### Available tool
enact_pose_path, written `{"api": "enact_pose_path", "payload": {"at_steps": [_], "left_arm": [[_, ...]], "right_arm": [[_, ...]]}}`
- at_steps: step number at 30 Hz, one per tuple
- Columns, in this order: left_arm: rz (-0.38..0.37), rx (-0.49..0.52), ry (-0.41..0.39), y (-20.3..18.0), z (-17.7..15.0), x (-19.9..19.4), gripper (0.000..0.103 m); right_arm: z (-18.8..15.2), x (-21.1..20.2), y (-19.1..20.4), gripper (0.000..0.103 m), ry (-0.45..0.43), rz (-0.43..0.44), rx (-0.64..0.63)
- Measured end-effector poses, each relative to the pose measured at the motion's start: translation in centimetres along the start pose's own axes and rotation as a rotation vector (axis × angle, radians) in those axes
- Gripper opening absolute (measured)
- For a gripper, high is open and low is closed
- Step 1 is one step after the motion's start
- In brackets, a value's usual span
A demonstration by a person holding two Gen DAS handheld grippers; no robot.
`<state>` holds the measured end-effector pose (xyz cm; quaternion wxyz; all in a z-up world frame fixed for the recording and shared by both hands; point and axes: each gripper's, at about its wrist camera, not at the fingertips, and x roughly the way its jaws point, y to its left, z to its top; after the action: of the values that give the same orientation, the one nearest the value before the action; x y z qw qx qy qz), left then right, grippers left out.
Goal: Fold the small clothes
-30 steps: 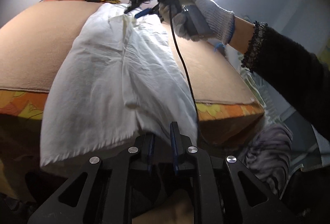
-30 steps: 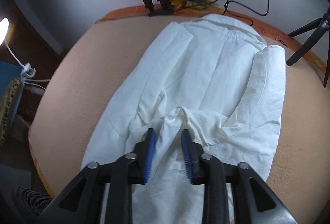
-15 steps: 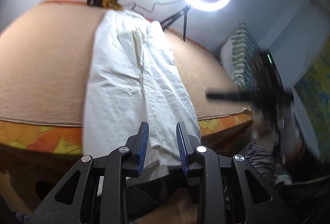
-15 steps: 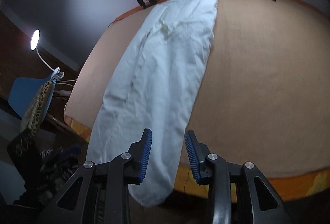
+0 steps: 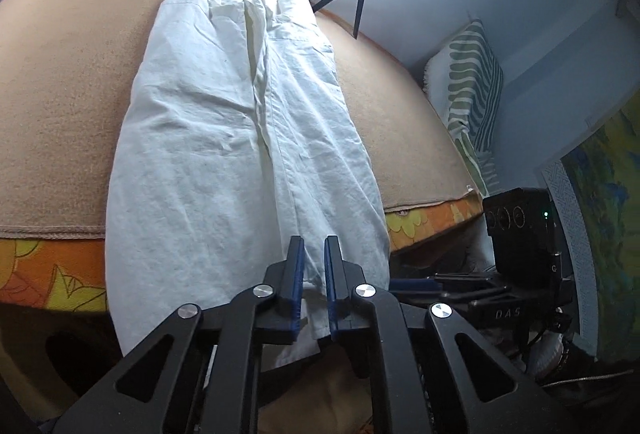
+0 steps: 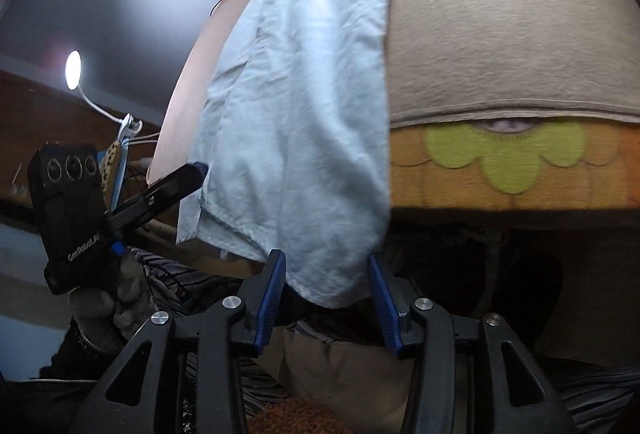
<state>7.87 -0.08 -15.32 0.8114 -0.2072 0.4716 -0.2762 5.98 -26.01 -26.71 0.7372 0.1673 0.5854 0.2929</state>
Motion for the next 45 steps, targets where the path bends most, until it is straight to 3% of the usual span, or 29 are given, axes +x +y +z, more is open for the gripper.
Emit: {"api": "enact_pose_path", "payload": {"at_steps": [1, 2, 3, 5, 9, 13, 20, 22, 23, 24, 26, 27, 28, 32, 36, 42, 45], "left_arm": [[-0.001, 0.001, -0.001, 0.0, 0.0, 0.1, 0.004], [0.002, 0.003, -0.004, 0.0, -0.1, 0.1, 0.004], [-0.001, 0.002, -0.005, 0.0, -0.2, 0.1, 0.003], [-0.004, -0.004, -0.004, 0.1, -0.2, 0.0, 0.002], [-0.032, -0.019, -0.007, -0.1, -0.4, -0.2, 0.001], [-0.064, -0.007, -0.004, -1.0, -0.7, -0.1, 0.0], [0.012, 0.107, 0.051, -2.4, -2.1, 1.3, 0.0], [0.024, 0.145, 0.027, -2.9, -1.9, 0.0, 0.001], [0.046, 0.171, 0.015, -3.1, -1.8, -0.9, 0.002], [0.07, 0.195, -0.001, -3.2, -1.7, -1.8, 0.008], [0.113, 0.219, -0.027, -3.0, -1.4, -3.4, 0.026], [0.142, 0.221, -0.029, -2.5, -1.4, -4.0, 0.041], [0.162, 0.216, -0.029, -2.0, -1.2, -4.6, 0.045], [0.225, 0.132, 0.048, 1.5, -1.1, -5.6, 0.046], [0.226, 0.016, 0.111, 5.2, -1.7, -6.1, 0.046], [0.109, -0.113, 0.151, 7.9, -2.0, -4.9, 0.046], [0.039, -0.145, 0.175, 8.1, -2.1, -4.3, 0.045]], "right_arm": [[0.1, 0.2, 0.2, 0.046, 0.002, 0.011, -0.006], [0.1, 0.2, 0.3, 0.039, -0.006, 0.02, -0.01], [0.1, 0.2, 0.4, 0.022, -0.011, 0.025, -0.012], [0.0, -0.2, 0.4, 0.006, -0.023, 0.04, -0.01], [0.0, -2.2, 0.4, 0.002, -0.056, 0.049, -0.034], [-0.1, -4.7, 0.3, 0.002, -0.091, 0.042, -0.064], [-0.3, -2.5, -1.6, 0.004, -0.013, -0.033, -0.048], [-0.1, -3.1, -1.8, 0.012, -0.011, -0.052, -0.064], [0.0, -3.4, -1.9, 0.026, -0.018, -0.067, -0.078], [0.3, -3.8, -1.9, 0.043, -0.036, -0.077, -0.094], [0.7, -4.5, -2.2, 0.045, -0.065, -0.073, -0.105], [0.9, -4.6, -2.4, 0.045, -0.068, -0.052, -0.101], [1.2, -4.5, -2.5, 0.045, -0.065, -0.035, -0.097], [1.5, -3.4, -3.6, 0.05, -0.026, 0.03, -0.093], [1.7, -2.1, -3.2, 0.05, 0.004, 0.073, -0.096], [2.1, -1.2, -3.3, 0.049, 0.038, 0.12, -0.109], [2.2, -0.2, -2.7, 0.039, 0.066, 0.149, -0.113]]}}
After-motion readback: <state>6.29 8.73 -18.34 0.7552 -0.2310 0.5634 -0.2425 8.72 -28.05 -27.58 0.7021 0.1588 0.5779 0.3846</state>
